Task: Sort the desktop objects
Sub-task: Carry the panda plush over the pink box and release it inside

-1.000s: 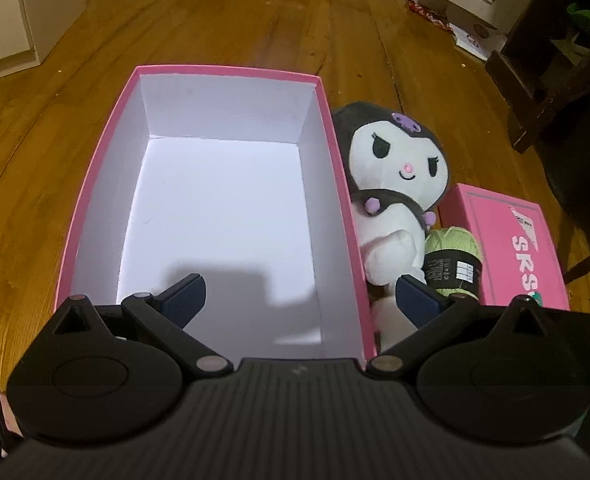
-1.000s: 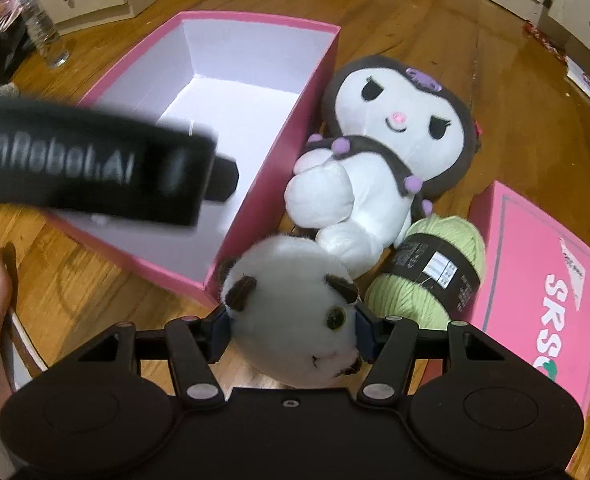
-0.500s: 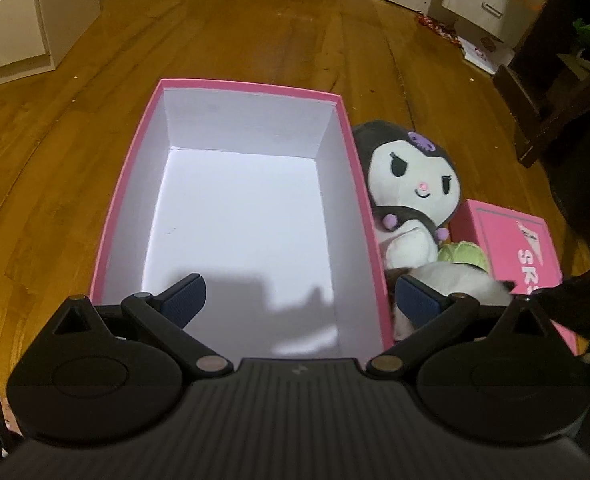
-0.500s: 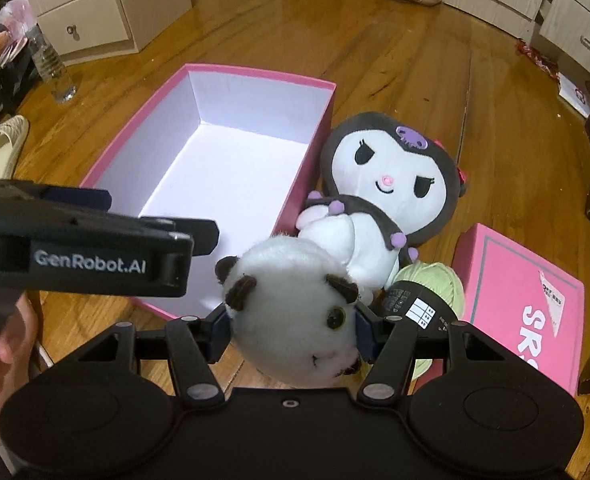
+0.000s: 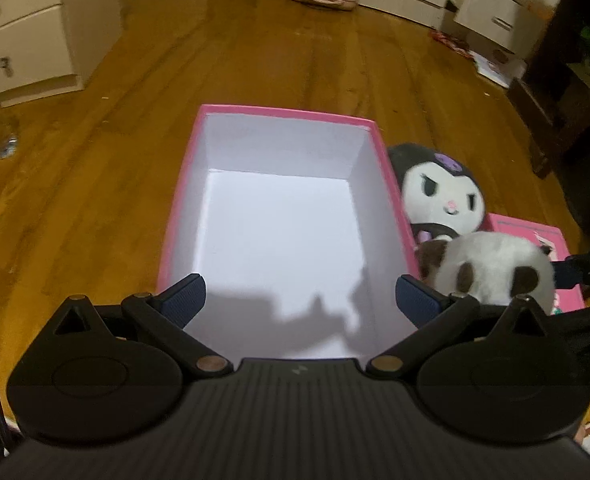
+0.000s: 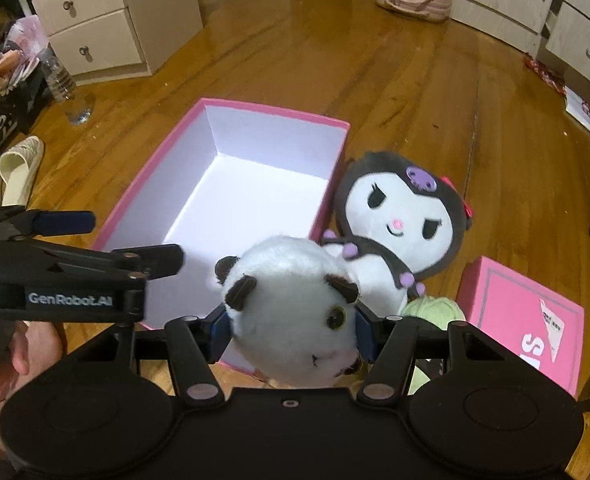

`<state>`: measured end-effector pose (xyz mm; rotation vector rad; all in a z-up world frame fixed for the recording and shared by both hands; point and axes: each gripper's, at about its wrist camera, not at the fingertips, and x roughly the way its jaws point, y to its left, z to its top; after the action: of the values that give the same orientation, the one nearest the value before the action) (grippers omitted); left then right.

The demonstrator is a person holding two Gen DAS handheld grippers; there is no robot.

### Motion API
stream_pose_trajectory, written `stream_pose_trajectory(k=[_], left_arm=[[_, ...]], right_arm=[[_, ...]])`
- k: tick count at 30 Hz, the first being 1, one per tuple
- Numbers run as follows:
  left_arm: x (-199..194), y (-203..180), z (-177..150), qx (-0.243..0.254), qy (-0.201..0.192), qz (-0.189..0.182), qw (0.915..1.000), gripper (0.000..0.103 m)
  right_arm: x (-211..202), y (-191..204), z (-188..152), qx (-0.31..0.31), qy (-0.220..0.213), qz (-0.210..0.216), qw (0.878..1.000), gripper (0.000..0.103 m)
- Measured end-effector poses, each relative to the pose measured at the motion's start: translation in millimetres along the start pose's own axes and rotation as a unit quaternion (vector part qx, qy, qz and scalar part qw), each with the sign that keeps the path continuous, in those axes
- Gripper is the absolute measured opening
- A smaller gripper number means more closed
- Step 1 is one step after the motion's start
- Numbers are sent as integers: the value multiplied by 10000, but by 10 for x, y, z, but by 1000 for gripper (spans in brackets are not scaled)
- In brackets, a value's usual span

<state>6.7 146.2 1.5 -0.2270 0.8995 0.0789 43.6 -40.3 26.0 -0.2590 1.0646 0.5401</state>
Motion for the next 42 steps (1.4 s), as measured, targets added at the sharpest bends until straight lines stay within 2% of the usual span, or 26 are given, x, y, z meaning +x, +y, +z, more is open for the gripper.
stream_pose_trajectory(k=[6,11,14,18,27,31,34,42], left_arm=[[-155,166,69,-255,-198,-194,9993,103],[-76,94,119,-17,-160,41,9999,103],[-1,57,218,186,-226,12,9996,103],[117,34,244,263,-100,-196,9994,103],[240,-4,177,108,22,-236,9997,103],[318,8,136,47,128,-187,9997,103],[379,45,97,-225,185,-110,9995,103],[518,-26,25,-78,382,153,9991,103]], right_arm=[[76,112,70,-14,-103,342,9994,65],[212,277,75,-102,-174,575,9981,65],[296,346,80,-133,-176,669,9975,65],[430,359,62,-106,-68,687,9976,65],[696,369,-43,-109,217,497,9985,65],[761,405,-84,-188,274,510,9981,65],[828,432,-110,-211,228,516,9982,65],[963,509,-185,-308,162,549,9979,66]])
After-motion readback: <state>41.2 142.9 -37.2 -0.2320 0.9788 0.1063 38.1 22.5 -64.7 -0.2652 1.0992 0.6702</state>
